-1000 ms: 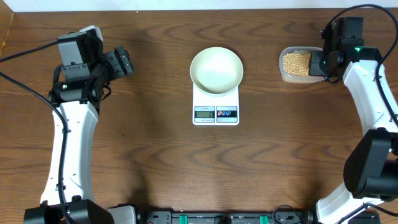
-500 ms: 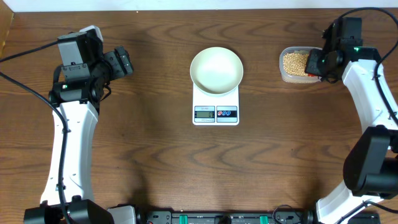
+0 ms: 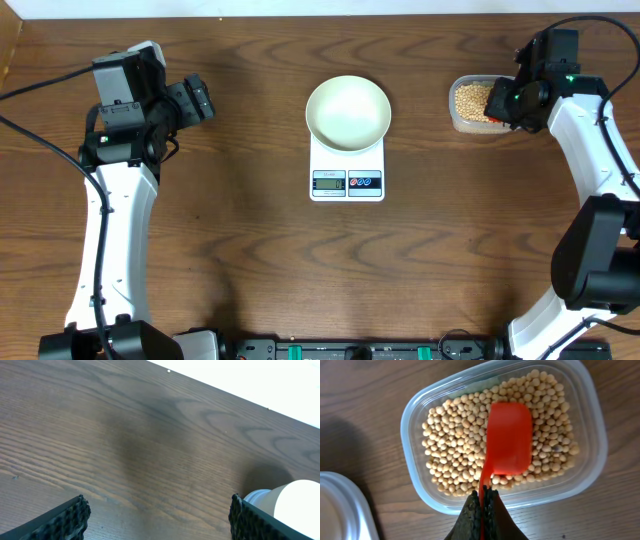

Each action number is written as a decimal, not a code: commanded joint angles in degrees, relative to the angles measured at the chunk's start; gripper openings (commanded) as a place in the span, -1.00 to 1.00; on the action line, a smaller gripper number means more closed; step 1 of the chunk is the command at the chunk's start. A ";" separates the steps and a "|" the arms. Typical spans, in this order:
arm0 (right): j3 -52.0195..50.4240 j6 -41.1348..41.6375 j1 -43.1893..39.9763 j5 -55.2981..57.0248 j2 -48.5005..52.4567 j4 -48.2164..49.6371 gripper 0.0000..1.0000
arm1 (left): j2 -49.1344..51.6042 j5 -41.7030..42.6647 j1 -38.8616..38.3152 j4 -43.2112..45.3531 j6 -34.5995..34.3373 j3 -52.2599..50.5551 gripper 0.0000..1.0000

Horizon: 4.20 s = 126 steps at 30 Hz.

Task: Scoop item into bowl and weigh 50g on scale
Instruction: 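Lower the red scoop into the beads with the right gripper, then drag the red scoop through the beads toward the tub's right side, then lift the filled red scoop up out of the bead tub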

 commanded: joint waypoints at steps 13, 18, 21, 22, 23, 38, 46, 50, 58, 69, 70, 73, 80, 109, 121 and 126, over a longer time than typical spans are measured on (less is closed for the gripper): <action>-0.07 7.34 -2.01 -6.93 2.47 -0.31 -0.98 | -0.11 -0.68 0.13 -0.20 0.81 0.52 0.81; -0.07 7.32 -2.38 -11.41 5.25 0.35 -0.98 | -0.11 -0.68 0.13 -0.17 0.79 0.52 0.81; -0.07 7.32 -2.58 -12.46 6.14 0.52 -0.98 | -0.11 -0.66 0.13 -0.17 0.79 0.52 0.81; -0.07 7.32 -2.56 -12.41 6.14 0.55 -0.98 | -0.11 -0.66 0.13 -0.20 0.81 0.52 0.81; -0.07 7.32 -2.58 -12.41 6.14 0.57 -0.98 | -0.11 -0.68 0.13 -0.20 0.81 0.52 0.81; -0.04 6.23 -5.05 -19.69 6.01 0.46 -0.99 | -0.11 -0.68 0.13 -0.17 0.81 0.52 0.81; -0.04 4.31 -8.59 -25.66 6.01 0.11 -0.98 | -0.11 -0.68 0.13 -0.17 0.79 0.52 0.81; -0.04 3.28 -10.27 -28.09 6.01 -0.13 -0.98 | -0.11 -0.68 0.13 -0.17 0.79 0.52 0.81; -0.04 2.10 -12.66 -33.31 6.01 -0.31 -0.98 | -0.11 -0.68 0.13 -0.17 0.79 0.52 0.81; -0.04 0.90 -15.26 -37.07 6.01 -0.37 -0.98 | -0.11 -0.68 0.13 -0.17 0.79 0.52 0.82; -0.04 0.83 -15.43 -37.35 6.01 -0.37 -0.98 | -0.11 -0.68 0.13 -0.17 0.79 0.52 0.81; -0.04 0.79 -16.02 -37.51 6.01 -0.37 -0.98 | -0.11 -0.68 0.13 -0.17 0.79 0.52 0.82; -0.04 -0.70 -17.81 -40.15 6.01 -0.59 -0.98 | -0.11 -0.68 0.13 -0.17 0.81 0.52 0.81; -0.07 -8.24 -24.87 -57.57 6.03 -2.27 -0.98 | -0.11 -0.66 0.13 -0.15 0.81 0.52 0.82; -0.07 -8.11 -24.50 -69.85 6.03 0.20 -0.98 | -0.11 -0.68 0.13 -0.17 0.79 0.52 0.82; -0.07 -6.82 -24.28 -74.25 6.03 1.22 -0.98 | -0.11 -0.66 0.13 -0.17 0.79 0.52 0.82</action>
